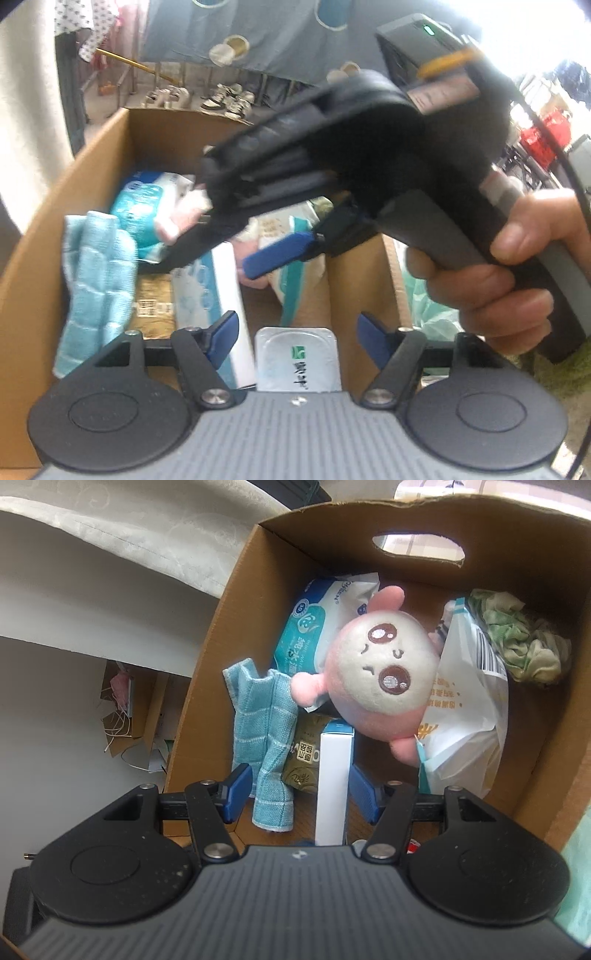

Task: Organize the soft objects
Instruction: 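Carry yogurt cup and blue box into the cardboard box and open both grippers, then withdraw both grippers from the box back toward the table pile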

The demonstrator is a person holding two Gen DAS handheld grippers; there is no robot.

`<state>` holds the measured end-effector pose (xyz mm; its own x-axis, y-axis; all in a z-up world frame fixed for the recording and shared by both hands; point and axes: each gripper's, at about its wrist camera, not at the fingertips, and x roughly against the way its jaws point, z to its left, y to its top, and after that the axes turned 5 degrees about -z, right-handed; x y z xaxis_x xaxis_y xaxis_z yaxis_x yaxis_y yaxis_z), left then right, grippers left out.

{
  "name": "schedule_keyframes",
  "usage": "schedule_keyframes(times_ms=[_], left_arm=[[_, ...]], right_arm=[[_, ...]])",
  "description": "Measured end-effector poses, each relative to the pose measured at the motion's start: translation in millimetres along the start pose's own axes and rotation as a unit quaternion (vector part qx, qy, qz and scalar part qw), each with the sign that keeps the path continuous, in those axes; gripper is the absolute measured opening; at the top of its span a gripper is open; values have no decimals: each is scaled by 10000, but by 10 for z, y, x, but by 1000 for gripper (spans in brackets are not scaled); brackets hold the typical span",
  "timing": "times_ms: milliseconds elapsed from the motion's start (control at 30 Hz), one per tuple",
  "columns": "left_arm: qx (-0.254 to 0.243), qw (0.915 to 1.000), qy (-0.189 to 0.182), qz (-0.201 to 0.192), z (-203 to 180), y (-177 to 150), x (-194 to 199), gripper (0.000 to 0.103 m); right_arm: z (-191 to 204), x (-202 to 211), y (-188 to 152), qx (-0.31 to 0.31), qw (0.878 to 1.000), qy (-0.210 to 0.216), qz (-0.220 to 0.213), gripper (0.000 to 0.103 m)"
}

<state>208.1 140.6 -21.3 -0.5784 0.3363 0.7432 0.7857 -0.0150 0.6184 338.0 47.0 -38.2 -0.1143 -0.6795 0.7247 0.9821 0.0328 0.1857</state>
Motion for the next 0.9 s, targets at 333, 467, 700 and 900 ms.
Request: schedule_keyframes(times_ms=[333,467,700,900], left_arm=[[273,9973,622,-297,-8,-37,591,83],[203,9964,676,-468,-149,-202,868,89],[102,9936,690,-886,-475,-602,1192,96],[2,9928,577,-1051,-831,-817,1243,96]], right_arm=[[10,697,-298,110,9983,185,-536,67],[-92,1251,-613,199,9946,447,-918,72],[-629,2294,-1393,132,9828,648,-1725,81],[-1267,2915,-2048,-87,9709,626,-2312,84]])
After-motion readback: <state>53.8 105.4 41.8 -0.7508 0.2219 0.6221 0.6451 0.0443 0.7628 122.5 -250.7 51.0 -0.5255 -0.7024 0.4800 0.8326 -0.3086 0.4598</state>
